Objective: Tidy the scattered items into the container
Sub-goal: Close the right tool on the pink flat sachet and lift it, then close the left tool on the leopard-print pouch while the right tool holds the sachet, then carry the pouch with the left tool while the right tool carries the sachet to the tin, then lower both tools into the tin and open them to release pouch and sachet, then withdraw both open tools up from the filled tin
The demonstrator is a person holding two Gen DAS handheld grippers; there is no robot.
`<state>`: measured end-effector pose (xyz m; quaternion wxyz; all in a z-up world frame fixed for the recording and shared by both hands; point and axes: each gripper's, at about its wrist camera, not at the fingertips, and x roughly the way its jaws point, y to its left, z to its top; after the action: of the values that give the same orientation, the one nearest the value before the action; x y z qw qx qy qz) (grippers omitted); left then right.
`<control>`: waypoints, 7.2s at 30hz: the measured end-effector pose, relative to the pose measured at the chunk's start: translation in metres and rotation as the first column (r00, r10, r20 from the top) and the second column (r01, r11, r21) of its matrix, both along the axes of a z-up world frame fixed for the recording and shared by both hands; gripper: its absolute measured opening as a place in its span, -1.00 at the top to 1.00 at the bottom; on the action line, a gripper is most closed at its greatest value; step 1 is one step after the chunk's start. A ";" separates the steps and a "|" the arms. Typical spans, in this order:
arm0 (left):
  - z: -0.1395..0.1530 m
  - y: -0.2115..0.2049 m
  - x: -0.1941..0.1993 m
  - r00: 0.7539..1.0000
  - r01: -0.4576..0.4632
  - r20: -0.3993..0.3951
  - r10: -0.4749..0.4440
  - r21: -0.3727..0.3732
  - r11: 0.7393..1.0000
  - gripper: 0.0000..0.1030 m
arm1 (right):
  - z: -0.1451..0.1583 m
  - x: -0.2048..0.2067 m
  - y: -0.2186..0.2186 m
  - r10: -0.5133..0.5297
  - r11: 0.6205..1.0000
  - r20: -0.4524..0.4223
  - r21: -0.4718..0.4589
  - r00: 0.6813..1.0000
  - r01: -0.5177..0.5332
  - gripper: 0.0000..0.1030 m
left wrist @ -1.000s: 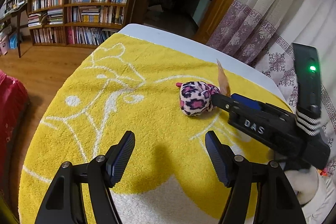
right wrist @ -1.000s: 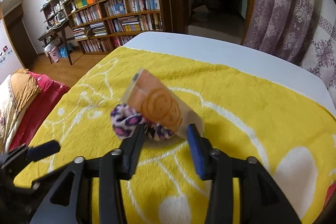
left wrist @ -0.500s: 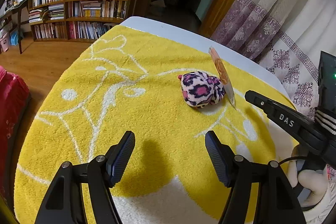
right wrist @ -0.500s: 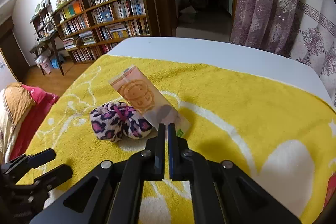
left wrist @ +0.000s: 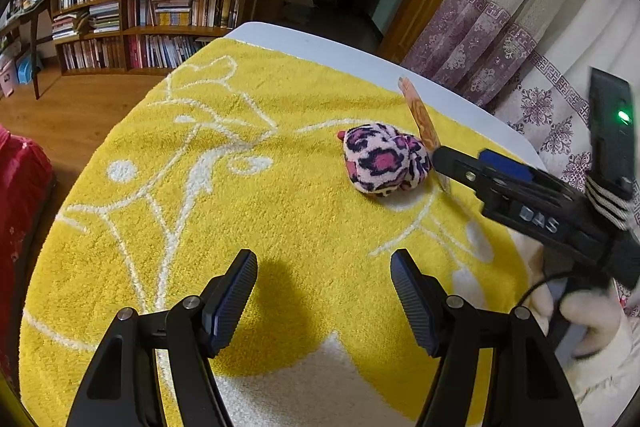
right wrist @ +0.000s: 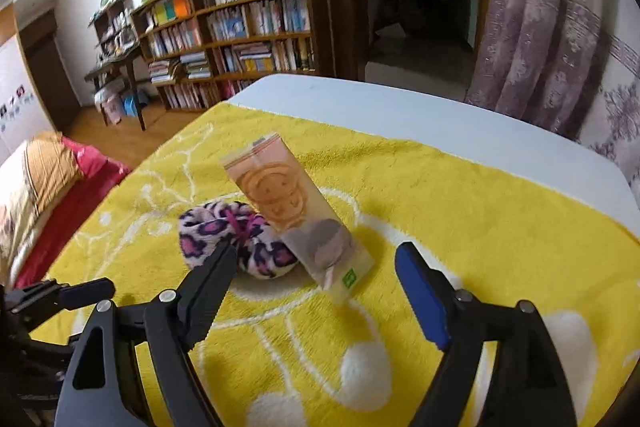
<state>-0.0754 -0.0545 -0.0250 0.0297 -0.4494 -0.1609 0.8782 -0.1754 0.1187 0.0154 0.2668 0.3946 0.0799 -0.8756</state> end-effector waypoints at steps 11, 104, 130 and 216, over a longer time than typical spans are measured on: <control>-0.007 0.002 -0.003 1.000 0.004 0.011 -0.004 0.009 1.000 -0.37 | -0.027 -0.033 0.006 0.105 0.987 0.223 -0.141 0.969 -0.075 0.25; 0.055 0.142 -0.017 0.953 0.182 -0.198 -0.230 -0.234 0.955 0.17 | 0.053 0.158 0.190 -0.393 0.896 0.013 -0.218 0.920 0.386 0.26; 0.080 0.327 0.070 0.811 0.472 -0.213 -0.545 -0.312 0.824 0.17 | 0.070 0.251 0.370 -0.658 0.713 -0.034 -0.348 0.752 0.609 0.26; 0.091 0.414 0.066 0.722 0.673 -0.138 -0.678 -0.086 0.735 -0.58 | 0.070 0.244 0.448 -0.781 0.592 -0.197 0.073 0.593 0.803 -0.46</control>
<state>-0.0092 0.3590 0.0661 0.3535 -0.4054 0.0296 0.8425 0.0682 0.5672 0.0858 -0.1889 0.3438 -0.0181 -0.9197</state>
